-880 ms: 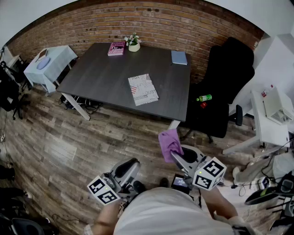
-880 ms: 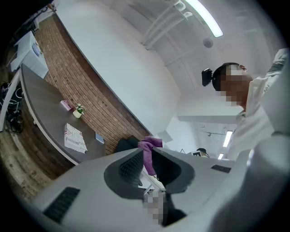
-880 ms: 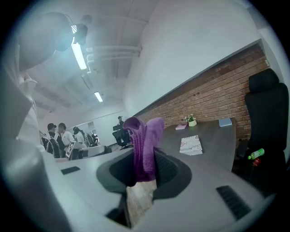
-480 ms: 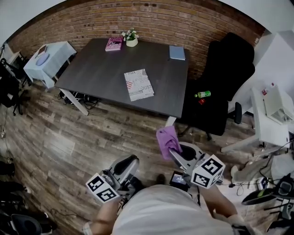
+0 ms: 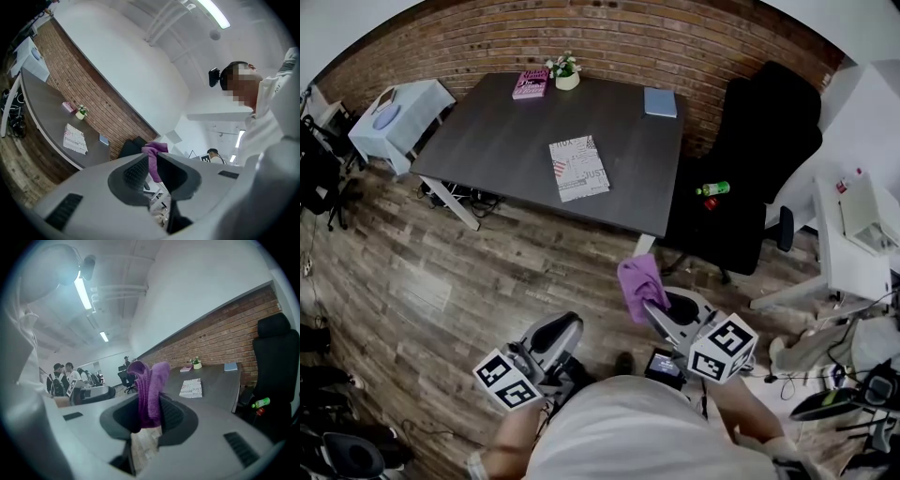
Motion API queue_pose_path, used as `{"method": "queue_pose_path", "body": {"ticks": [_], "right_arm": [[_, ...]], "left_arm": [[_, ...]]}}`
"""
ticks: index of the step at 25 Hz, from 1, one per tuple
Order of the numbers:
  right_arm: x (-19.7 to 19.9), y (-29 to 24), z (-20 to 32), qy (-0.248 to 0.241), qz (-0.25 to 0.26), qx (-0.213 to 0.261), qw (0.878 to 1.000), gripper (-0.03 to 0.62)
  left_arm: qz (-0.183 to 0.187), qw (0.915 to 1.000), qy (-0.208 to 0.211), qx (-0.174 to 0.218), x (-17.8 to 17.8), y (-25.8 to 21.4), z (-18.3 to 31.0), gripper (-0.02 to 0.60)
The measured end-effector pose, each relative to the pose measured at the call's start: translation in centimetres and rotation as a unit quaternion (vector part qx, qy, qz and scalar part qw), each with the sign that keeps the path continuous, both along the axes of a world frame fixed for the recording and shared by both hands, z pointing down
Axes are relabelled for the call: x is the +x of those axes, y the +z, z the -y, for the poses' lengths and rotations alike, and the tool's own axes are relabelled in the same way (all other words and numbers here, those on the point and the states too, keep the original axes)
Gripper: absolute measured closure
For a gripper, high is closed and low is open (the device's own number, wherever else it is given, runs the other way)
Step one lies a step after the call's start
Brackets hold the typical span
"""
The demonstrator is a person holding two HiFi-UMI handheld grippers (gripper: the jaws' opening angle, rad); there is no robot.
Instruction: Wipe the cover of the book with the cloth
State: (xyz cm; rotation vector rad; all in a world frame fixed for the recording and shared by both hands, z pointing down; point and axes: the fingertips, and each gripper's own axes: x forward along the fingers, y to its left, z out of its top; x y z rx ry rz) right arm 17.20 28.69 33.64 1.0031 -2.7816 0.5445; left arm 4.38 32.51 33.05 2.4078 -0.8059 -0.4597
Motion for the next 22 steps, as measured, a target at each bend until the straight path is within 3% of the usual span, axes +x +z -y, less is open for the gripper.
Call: {"method": "queue_pose_path", "body": {"ticks": [13, 22], "right_arm": [[2.7, 0.6, 1.1, -0.016, 0.011, -0.007, 1.000, 0.493], [3.7, 1.6, 3.2, -0.040, 0.014, -0.014, 0.999, 0.493]], "left_arm": [[0.032, 0.9991, -0.021, -0.016, 2.8, 1.5, 0.6, 0.519], [0.034, 0.9978, -0.049, -0.028, 4.1, 2.5, 1.2, 0.520]]}}
